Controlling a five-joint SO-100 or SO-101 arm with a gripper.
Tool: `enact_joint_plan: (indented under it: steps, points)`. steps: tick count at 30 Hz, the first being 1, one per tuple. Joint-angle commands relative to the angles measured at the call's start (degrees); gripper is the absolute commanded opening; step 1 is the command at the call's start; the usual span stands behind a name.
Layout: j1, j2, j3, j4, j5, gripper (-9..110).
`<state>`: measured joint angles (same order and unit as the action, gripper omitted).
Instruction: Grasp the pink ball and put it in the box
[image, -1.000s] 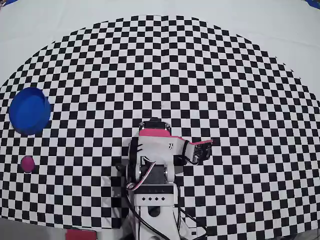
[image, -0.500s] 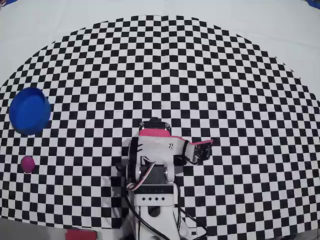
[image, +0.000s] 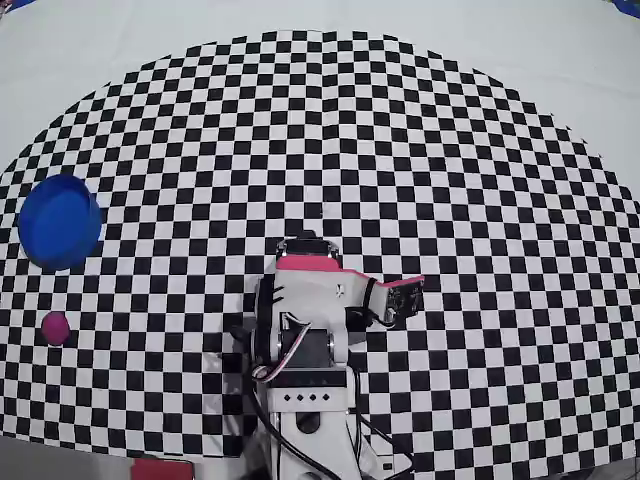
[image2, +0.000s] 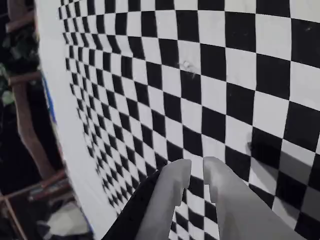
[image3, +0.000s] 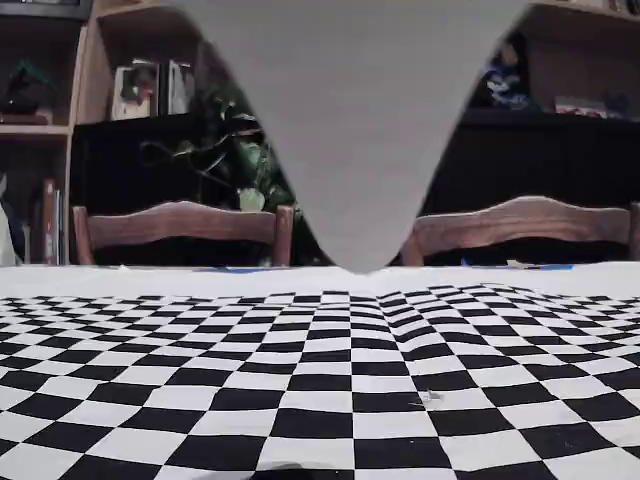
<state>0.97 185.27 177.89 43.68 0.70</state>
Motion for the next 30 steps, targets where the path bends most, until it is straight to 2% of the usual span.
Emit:
enact_joint_plan:
  steps: [1, 10, 19, 21, 24, 30]
  points:
    - [0.6, -0.8, 0.3, -4.0, -0.5, 0]
    - [0.7, -4.0, 0.4, -25.5, -0.5, 0]
    - [1.5, -3.5, 0.3, -36.7, -2.1, 1]
    - [1.3, -3.5, 0.4, -37.4, -7.6, 1]
    - [1.0, -3.8, 0.4, -36.7, -17.8, 19]
    - [0.1, -4.0, 0.4, -33.0, -44.2, 22]
